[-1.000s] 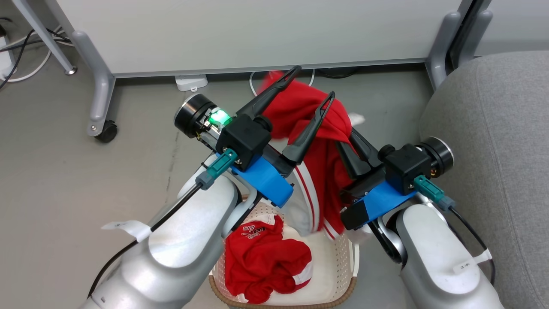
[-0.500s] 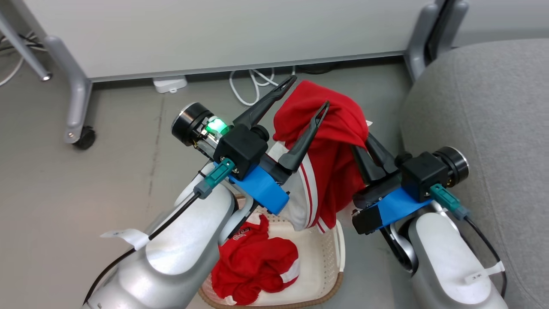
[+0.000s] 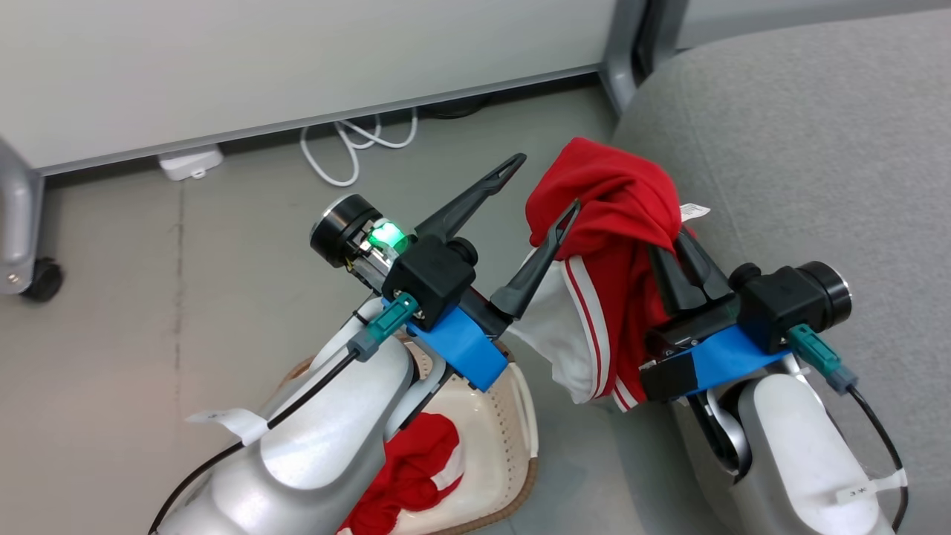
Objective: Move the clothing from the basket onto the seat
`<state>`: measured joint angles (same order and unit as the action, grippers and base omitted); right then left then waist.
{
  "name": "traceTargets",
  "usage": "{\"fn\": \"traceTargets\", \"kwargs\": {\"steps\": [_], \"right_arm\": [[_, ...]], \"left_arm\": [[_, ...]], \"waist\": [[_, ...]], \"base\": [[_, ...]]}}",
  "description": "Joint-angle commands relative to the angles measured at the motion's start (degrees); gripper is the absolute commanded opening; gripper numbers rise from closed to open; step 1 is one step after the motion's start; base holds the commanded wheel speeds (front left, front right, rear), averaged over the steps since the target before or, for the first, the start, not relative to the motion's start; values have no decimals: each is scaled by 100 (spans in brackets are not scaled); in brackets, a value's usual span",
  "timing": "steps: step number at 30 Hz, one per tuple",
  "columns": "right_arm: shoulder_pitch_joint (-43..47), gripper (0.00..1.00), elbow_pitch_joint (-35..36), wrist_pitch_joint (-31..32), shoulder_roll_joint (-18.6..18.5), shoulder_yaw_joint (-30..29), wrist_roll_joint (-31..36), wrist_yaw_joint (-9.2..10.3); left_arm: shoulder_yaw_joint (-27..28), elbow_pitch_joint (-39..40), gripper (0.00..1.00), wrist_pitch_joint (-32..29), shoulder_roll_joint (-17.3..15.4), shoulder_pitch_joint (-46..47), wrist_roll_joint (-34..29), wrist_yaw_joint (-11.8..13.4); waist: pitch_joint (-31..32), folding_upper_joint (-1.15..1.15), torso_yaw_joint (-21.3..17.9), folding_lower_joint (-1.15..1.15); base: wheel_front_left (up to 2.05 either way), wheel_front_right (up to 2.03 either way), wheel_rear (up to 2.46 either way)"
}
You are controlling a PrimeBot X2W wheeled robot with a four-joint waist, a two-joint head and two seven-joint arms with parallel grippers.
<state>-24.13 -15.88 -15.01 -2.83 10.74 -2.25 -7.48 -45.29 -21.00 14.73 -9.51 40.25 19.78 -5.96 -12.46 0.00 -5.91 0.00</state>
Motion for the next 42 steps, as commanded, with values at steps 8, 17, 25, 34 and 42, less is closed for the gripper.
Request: {"fn": "traceTargets", "kwargs": {"steps": [8, 17, 25, 34, 42], "right_arm": [[162, 0, 215, -26, -8, -217, 25, -3], [290, 0, 364, -26, -10, -435, -61, -3], [442, 0, 446, -26, -8, -546, -156, -3], [301, 0, 561, -26, -9, -609, -127, -3], [-420, 0, 812, -26, -8, -1009, -1, -3]], "left_arm": [[-93, 14, 100, -11, -45, 35, 17, -5], [-227, 35, 100, -54, -72, 126, 20, -30], [-330, 17, 100, -68, -88, 145, 34, -36], [-348, 99, 100, -26, -138, 189, 20, -3], [-285, 236, 100, -5, -250, 315, -18, 43]], "waist": [[-171, 0, -496, 0], [-308, 0, -916, 0], [-356, 0, -1141, 0], [-466, 0, -1160, 0], [-808, 0, -1059, 0]], "base": [[0, 0, 0], [0, 0, 0], [0, 0, 0], [0, 0, 0], [0, 0, 0]]}}
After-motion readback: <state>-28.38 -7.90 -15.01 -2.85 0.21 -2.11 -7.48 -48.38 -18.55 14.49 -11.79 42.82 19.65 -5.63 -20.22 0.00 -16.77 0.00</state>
